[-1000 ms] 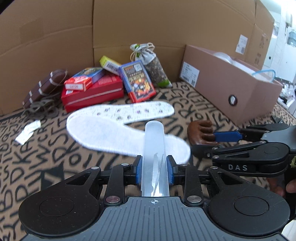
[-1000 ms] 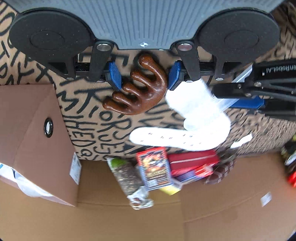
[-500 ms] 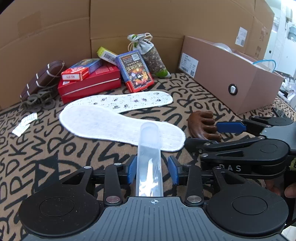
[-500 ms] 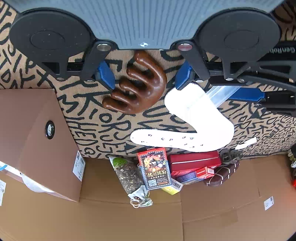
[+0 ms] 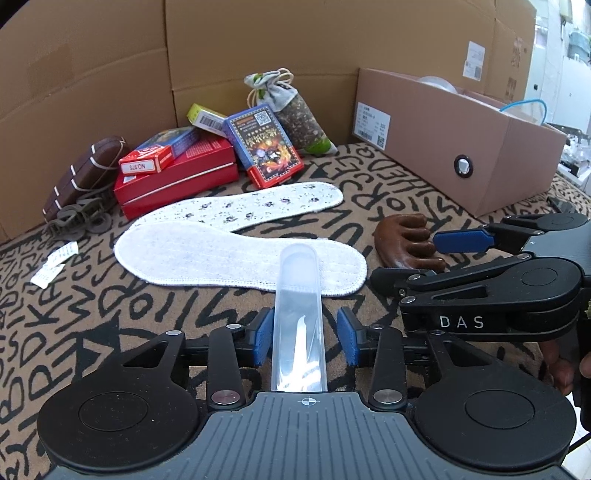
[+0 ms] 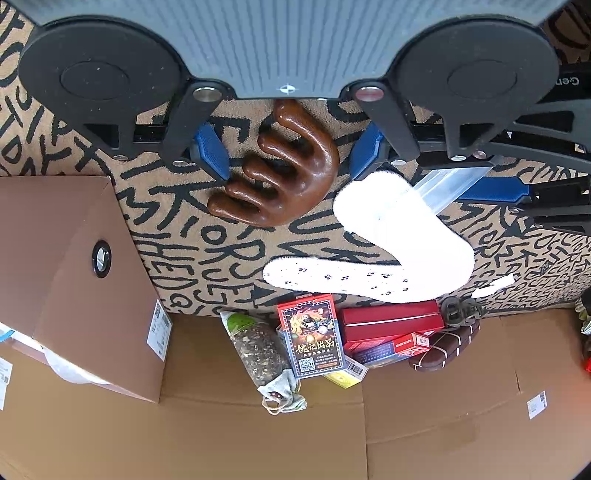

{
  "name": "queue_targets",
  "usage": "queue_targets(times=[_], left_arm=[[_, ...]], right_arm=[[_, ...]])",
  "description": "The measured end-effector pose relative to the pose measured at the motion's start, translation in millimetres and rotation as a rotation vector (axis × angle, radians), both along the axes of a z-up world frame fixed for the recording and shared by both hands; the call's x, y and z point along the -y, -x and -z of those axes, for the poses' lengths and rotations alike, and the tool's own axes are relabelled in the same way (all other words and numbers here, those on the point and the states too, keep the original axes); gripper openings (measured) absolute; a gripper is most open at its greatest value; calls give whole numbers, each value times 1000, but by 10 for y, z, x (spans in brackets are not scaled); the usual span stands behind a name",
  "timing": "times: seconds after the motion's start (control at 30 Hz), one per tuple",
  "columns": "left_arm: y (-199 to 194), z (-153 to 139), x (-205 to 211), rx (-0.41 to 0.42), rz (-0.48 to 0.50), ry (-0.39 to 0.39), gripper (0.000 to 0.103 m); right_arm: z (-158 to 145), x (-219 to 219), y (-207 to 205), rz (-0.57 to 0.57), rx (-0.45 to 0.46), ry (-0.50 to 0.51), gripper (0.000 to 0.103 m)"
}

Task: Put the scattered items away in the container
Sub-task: 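Carry the tube in the left gripper while the right gripper carries the massager to the shoe box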

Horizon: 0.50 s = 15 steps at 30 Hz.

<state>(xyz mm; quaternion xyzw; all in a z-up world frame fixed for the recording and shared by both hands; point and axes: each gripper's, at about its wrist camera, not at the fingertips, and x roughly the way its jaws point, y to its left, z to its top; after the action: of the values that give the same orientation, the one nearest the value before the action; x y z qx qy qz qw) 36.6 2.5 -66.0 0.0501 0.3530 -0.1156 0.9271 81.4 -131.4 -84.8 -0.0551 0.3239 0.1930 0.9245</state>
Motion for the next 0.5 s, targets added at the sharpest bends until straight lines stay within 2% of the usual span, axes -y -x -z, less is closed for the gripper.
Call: queue_targets(times=[0.03,0.1,0.13,0.17,0.2,0.33,0.5], left_arm=[[4,0,4,2,1,-6,49],[14,-1,21,8,2,-24,35],[20,-2,30,10,5,-29,34],[25,-5,36,10,10,-29,27],[30,-7,42,10,14,-30,26],[72,-22,63,8,13,-30,25],[108,-56,42,-11,13,21,25]], right_arm=[[3,-3,6,-1,3,2,76],[1,2,16,-2,8,-4,76],[0,5,21,-3,10,-7,74],[-2,8,26,-3,12,-10,68],[-3,12,31,-3,14,-14,60],[-27,54,48,4,-9,-41,60],[-66,150,93,4,-43,-106,60]])
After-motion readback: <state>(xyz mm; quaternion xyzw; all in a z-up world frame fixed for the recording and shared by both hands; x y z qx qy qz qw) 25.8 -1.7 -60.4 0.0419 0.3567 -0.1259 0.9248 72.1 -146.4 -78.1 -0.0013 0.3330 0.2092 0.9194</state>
